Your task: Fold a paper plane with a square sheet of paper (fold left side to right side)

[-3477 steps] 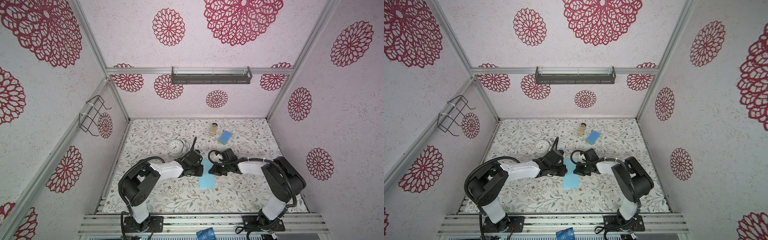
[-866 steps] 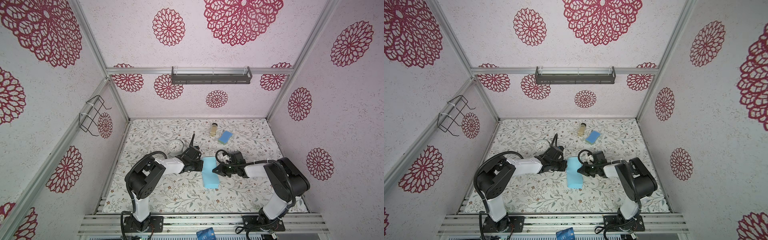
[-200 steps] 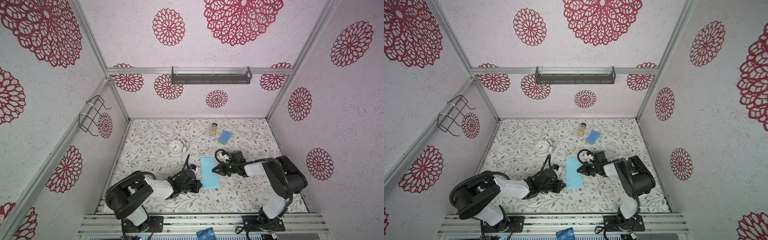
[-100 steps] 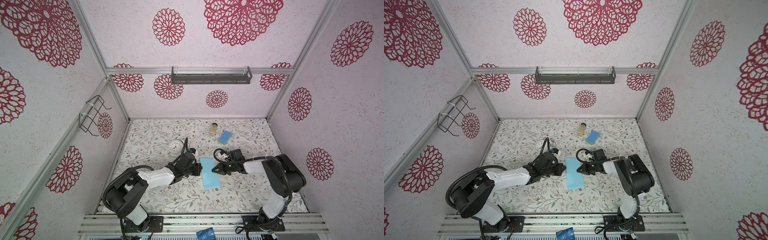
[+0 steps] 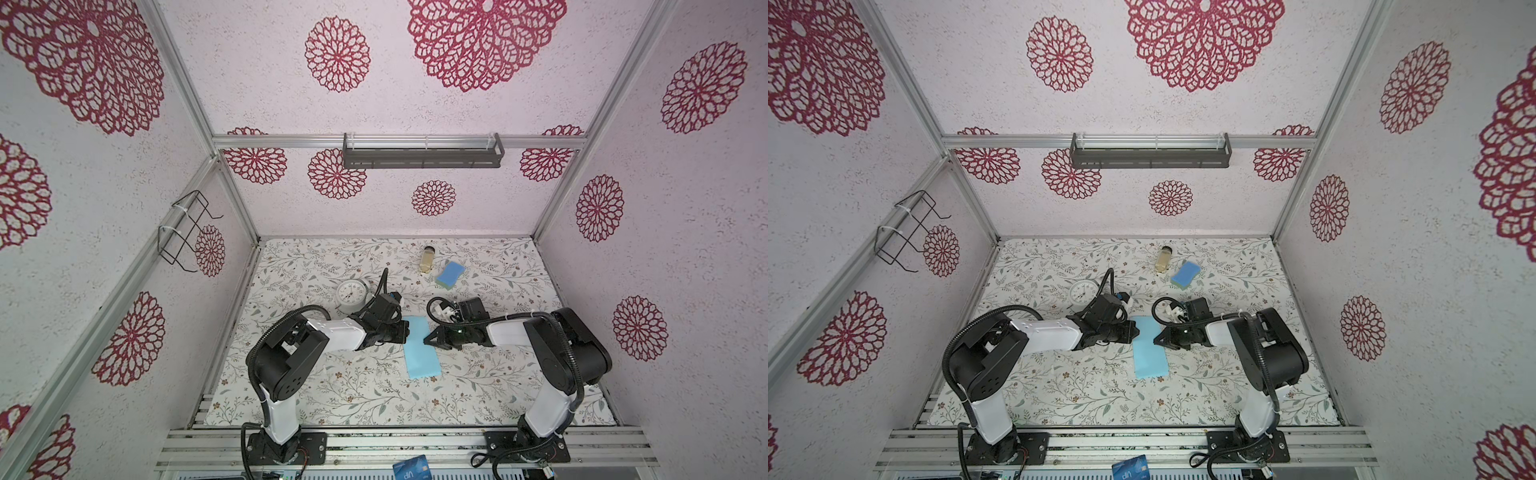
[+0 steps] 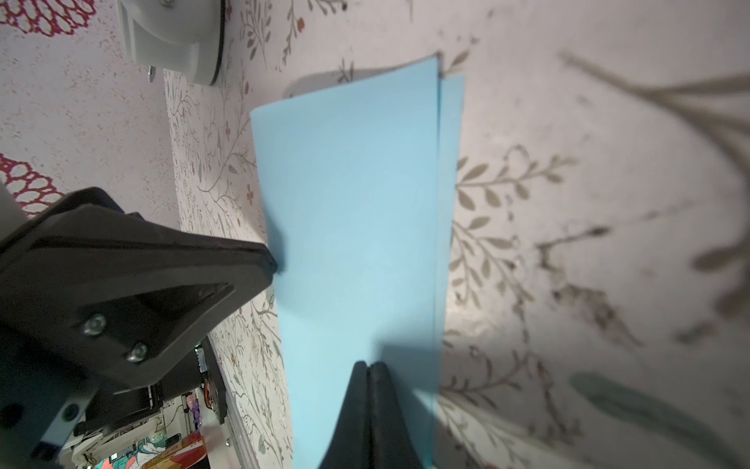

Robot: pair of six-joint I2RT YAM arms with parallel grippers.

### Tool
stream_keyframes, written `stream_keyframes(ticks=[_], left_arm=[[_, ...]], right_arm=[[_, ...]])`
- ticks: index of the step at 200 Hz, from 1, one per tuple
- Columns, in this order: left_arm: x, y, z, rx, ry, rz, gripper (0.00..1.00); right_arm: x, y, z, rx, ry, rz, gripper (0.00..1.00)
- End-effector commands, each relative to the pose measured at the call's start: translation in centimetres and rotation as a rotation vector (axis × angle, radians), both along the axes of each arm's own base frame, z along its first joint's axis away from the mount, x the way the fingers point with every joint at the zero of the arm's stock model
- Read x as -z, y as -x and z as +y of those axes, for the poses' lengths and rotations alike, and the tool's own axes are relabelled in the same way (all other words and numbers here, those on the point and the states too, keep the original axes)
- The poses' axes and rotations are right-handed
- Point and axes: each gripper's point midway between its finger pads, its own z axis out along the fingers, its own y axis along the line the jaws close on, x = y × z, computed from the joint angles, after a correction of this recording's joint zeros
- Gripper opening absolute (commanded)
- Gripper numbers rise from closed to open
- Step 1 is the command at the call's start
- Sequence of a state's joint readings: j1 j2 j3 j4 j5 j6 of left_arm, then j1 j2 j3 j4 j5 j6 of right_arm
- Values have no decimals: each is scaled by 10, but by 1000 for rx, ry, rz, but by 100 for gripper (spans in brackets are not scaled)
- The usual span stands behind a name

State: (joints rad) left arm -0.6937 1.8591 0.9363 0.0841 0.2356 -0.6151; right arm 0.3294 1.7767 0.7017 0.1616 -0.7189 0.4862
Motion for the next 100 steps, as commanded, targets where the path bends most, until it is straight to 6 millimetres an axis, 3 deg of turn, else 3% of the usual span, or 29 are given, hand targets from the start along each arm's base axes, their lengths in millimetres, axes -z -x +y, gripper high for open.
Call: stream_keyframes(ticks=[1, 43, 100], left_arm=[[13, -2, 4, 3, -28, 14, 0], [35, 4, 13, -9, -77, 44, 0], [40, 7, 21, -31, -97, 53, 0]], right_arm=[[69, 32, -51, 84, 309, 161, 0], [53, 23, -41, 93, 255, 145, 0], [-9, 3, -17, 87, 161, 41, 0]])
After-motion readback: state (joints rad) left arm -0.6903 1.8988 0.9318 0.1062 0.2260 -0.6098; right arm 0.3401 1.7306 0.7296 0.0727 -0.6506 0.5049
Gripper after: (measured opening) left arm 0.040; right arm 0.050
